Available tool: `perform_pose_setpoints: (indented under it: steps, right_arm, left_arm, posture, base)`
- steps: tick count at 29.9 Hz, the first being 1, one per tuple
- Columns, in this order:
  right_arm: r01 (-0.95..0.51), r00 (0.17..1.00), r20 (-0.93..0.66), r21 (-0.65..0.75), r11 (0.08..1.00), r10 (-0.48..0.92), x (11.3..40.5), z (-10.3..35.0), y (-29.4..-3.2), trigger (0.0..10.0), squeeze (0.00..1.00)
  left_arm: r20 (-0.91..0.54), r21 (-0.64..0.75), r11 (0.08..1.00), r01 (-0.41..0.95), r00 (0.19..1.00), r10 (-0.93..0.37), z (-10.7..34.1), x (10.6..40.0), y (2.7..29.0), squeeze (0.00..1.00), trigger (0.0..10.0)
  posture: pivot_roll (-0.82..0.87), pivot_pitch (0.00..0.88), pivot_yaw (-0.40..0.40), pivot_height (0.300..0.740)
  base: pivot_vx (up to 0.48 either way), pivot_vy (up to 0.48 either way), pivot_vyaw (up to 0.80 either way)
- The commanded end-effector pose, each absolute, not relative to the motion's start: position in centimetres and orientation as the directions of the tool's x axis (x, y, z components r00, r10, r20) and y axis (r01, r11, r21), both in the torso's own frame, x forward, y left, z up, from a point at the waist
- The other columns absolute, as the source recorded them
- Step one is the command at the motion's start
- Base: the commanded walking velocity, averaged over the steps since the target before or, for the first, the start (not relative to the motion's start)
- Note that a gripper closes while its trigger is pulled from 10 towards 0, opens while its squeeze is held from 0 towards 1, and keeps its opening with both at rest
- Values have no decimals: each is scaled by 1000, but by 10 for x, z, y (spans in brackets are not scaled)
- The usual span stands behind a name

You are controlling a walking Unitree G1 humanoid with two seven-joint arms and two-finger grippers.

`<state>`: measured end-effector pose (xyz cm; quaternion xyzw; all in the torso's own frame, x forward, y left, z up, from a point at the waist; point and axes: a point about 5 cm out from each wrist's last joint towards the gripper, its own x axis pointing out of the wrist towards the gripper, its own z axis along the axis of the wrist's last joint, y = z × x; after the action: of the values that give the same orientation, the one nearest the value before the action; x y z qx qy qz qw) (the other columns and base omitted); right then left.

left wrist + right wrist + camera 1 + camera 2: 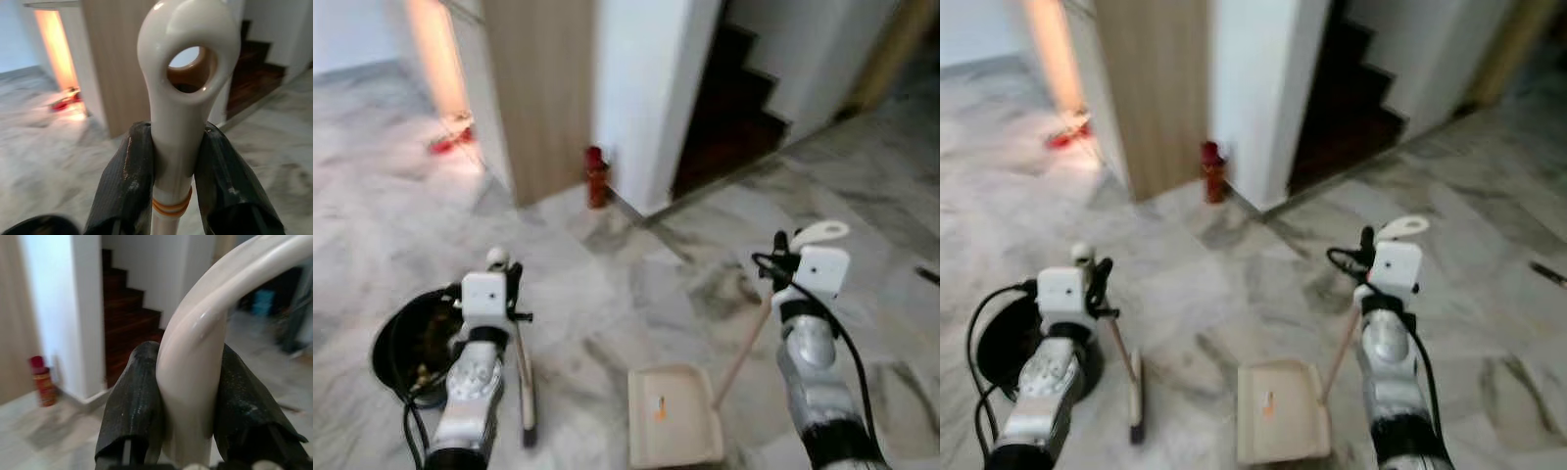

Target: Sweep floor

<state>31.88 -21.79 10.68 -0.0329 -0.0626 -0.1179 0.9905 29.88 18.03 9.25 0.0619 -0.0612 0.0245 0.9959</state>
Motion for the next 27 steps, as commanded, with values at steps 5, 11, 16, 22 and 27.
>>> perform_pose_setpoints:
  steps: [5,11,16,22,27]
  right_arm:
    - [228,962,165,-55,972,-216,322,115,-215,10000,0]
    - [230,962,165,-55,972,-218,322,115,-215,10000,0]
    - [245,958,167,-47,968,-234,323,116,-216,10000,0]
    - [250,957,164,-40,967,-241,322,114,-215,10000,0]
    - [263,953,163,-36,964,-254,321,113,-217,10000,0]
  left_arm:
    - [175,107,993,-53,984,34,101,301,181,0,10000]
    - [176,109,993,-47,984,28,102,303,182,0,10000]
    - [175,129,991,-47,984,24,104,305,184,0,10000]
    - [176,127,991,-46,984,23,105,306,185,0,10000]
    - [177,127,991,-29,984,6,107,307,184,0,10000]
  posture:
    - [44,0,-70,740]
    - [42,0,-66,740]
    - [41,0,-56,740]
    - [40,0,-48,740]
    - [34,0,-38,740]
  base:
    - [0,0,-800]
    - [0,0,-800]
    - [0,0,-800]
    - [0,-313,-800]
    - [0,0,-800]
